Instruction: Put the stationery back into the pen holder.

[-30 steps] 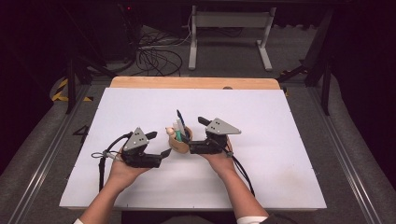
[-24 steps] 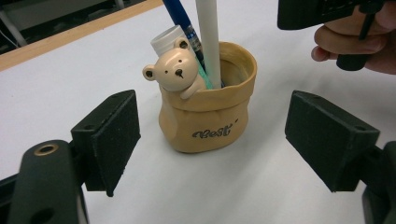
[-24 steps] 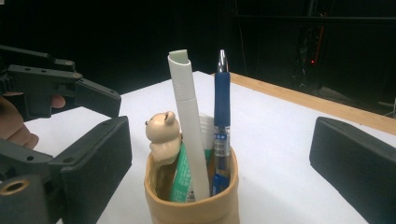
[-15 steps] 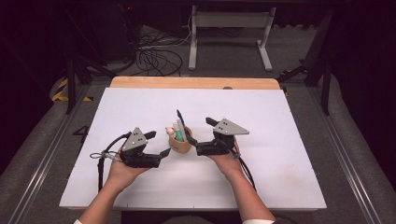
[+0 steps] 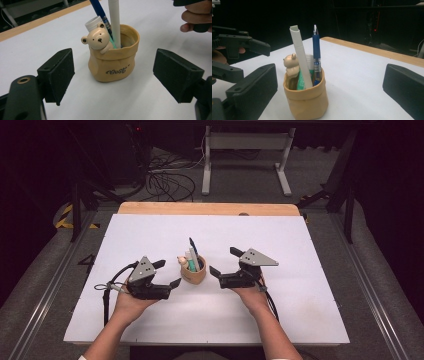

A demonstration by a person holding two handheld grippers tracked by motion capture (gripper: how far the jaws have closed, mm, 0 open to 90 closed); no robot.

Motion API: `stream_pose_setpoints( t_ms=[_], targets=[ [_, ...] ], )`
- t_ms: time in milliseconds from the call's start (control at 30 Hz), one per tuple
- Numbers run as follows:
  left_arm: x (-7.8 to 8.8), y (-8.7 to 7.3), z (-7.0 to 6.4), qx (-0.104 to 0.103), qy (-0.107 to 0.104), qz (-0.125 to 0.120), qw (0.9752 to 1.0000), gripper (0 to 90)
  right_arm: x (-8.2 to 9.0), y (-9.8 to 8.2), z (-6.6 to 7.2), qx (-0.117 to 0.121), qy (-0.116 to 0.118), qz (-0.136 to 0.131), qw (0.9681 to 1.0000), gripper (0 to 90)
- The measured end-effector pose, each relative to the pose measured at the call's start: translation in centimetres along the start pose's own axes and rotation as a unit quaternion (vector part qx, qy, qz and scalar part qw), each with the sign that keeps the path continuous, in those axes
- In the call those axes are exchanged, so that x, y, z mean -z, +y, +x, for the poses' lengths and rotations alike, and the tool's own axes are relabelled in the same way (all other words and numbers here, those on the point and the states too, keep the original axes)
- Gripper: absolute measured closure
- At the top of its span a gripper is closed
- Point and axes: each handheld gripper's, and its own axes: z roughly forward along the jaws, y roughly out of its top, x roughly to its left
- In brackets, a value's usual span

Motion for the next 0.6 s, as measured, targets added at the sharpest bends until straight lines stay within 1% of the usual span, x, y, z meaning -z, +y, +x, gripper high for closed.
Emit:
stream_pose_setpoints(
  t_ms=[133, 200, 367, 533, 600],
  targets=[
    [0.2, 0.0, 0.1, -0.002, 0.002, -0.003, 1.0, 17.8, 0.7, 0.1, -0.3, -0.002, -0.002, -0.004, 1.0, 0.3],
    [0.3, 0.0, 0.1, -0.002, 0.001, -0.006, 1.0, 17.7, 1.1, 0.1, -0.5, 0.001, -0.006, -0.006, 1.0, 0.3],
    [0.6, 0.0, 0.2, -0.003, -0.003, -0.018, 0.9998, 17.3, 2.0, 0.0, -0.9, 0.004, -0.011, -0.002, 0.9999, 0.3],
    [0.8, 0.1, 0.2, -0.006, -0.003, -0.025, 0.9997, 16.9, 3.0, 0.0, -1.4, 0.002, -0.017, -0.002, 0.9998, 0.2],
    [0.9, 0.0, 0.2, -0.004, -0.003, -0.027, 0.9996, 16.8, 3.4, 0.0, -1.5, 0.002, -0.018, -0.004, 0.9998, 0.2]
  ],
)
